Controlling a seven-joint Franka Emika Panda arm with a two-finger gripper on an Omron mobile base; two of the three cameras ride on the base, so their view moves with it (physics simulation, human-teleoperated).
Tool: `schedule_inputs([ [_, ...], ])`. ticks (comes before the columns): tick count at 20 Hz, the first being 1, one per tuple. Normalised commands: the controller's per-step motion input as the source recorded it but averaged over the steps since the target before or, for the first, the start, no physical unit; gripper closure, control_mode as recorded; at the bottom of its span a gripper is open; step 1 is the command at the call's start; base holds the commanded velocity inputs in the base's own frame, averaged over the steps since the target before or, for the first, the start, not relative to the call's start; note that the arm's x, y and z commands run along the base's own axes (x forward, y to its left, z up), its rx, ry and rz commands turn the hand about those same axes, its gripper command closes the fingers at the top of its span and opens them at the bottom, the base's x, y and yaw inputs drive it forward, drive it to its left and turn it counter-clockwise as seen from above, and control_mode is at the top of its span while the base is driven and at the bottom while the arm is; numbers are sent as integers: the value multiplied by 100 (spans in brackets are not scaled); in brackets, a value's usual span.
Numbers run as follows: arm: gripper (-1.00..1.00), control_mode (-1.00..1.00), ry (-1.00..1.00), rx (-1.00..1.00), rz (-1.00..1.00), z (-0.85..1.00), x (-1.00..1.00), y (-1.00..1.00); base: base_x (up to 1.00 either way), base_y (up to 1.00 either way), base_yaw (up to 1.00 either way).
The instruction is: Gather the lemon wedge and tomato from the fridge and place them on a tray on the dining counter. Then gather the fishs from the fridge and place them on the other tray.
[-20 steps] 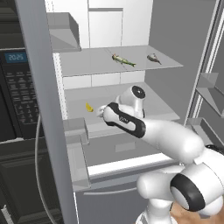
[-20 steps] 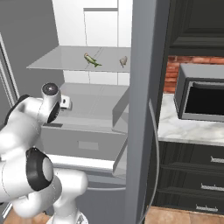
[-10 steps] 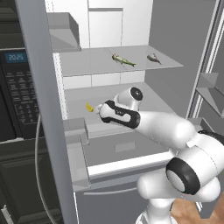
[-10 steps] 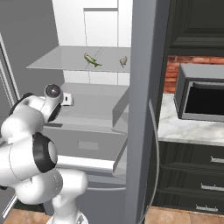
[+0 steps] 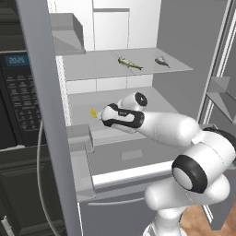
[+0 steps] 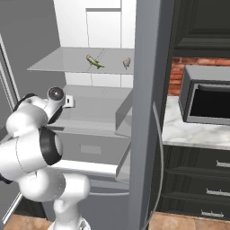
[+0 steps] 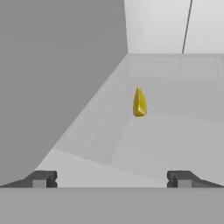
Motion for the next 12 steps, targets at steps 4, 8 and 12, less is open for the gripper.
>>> schedule_inputs([
  [4, -100, -100, 0, 0, 2, -16, 1, 7, 0, 0, 0],
  [8, -100, -100, 0, 0, 1, -4, 13, 4, 0, 0, 0],
  [12, -100, -100, 0, 0, 1, -1, 18, 0, 0, 0, 0],
])
